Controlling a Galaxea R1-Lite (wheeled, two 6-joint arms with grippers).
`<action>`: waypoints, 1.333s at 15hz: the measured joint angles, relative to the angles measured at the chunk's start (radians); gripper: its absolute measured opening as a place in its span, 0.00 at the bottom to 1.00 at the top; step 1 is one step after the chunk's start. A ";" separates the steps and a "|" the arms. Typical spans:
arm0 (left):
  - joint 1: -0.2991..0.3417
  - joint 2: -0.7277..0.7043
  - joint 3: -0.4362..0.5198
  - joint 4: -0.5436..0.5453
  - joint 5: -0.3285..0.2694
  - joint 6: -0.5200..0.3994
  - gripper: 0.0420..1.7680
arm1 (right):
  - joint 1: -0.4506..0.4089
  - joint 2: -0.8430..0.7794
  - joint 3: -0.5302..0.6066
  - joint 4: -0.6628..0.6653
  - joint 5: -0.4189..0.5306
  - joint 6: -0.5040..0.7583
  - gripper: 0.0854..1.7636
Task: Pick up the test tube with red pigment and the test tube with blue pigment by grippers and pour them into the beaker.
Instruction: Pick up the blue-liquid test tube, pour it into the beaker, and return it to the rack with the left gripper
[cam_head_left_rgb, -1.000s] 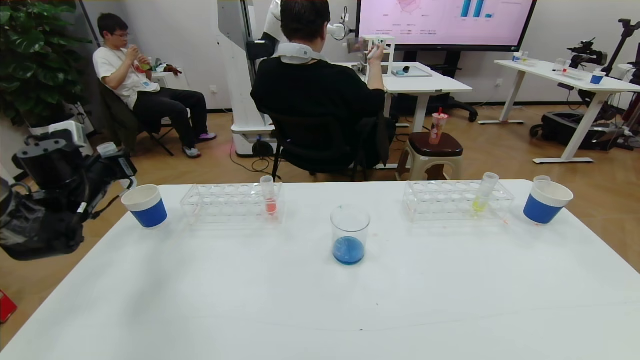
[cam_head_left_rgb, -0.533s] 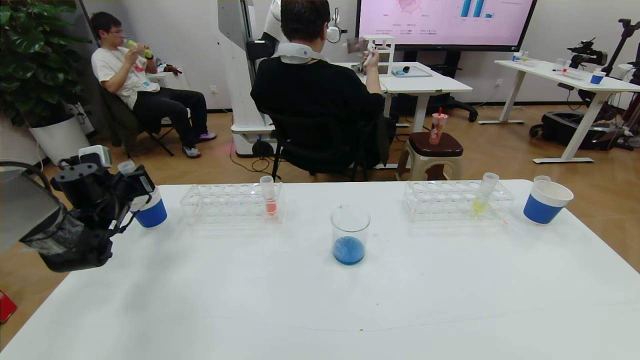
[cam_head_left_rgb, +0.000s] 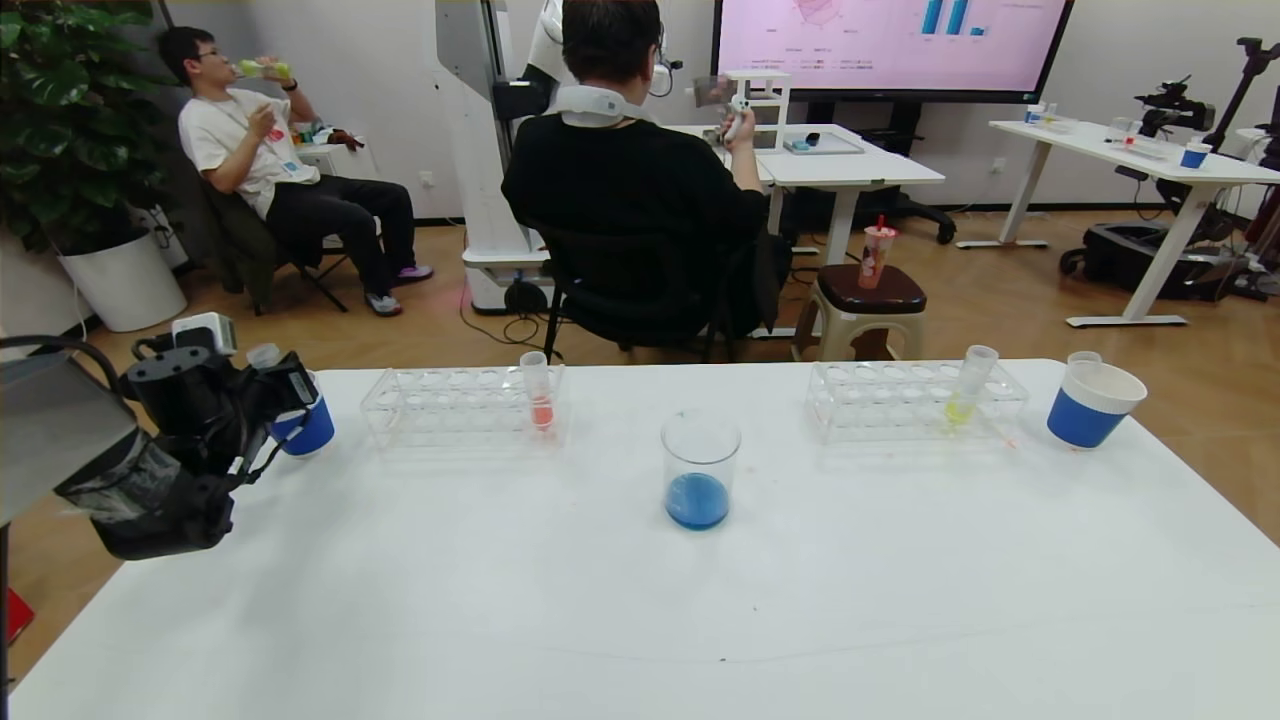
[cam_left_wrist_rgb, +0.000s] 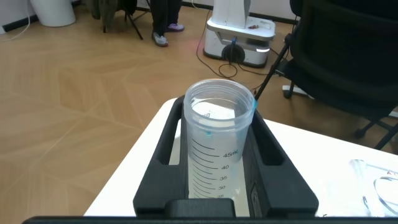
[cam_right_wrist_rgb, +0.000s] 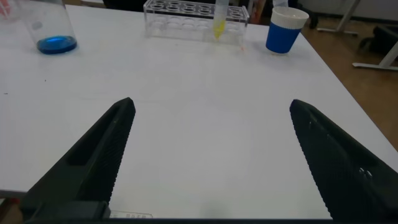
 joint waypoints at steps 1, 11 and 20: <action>0.000 0.001 0.002 -0.005 0.000 0.000 0.28 | 0.000 0.000 0.000 0.000 0.000 0.000 0.98; -0.017 -0.040 -0.001 -0.009 0.000 -0.002 0.99 | 0.000 0.000 0.000 0.000 0.000 0.000 0.98; -0.327 -0.340 0.039 0.191 0.002 0.081 0.99 | 0.000 0.000 0.000 0.000 0.000 0.000 0.98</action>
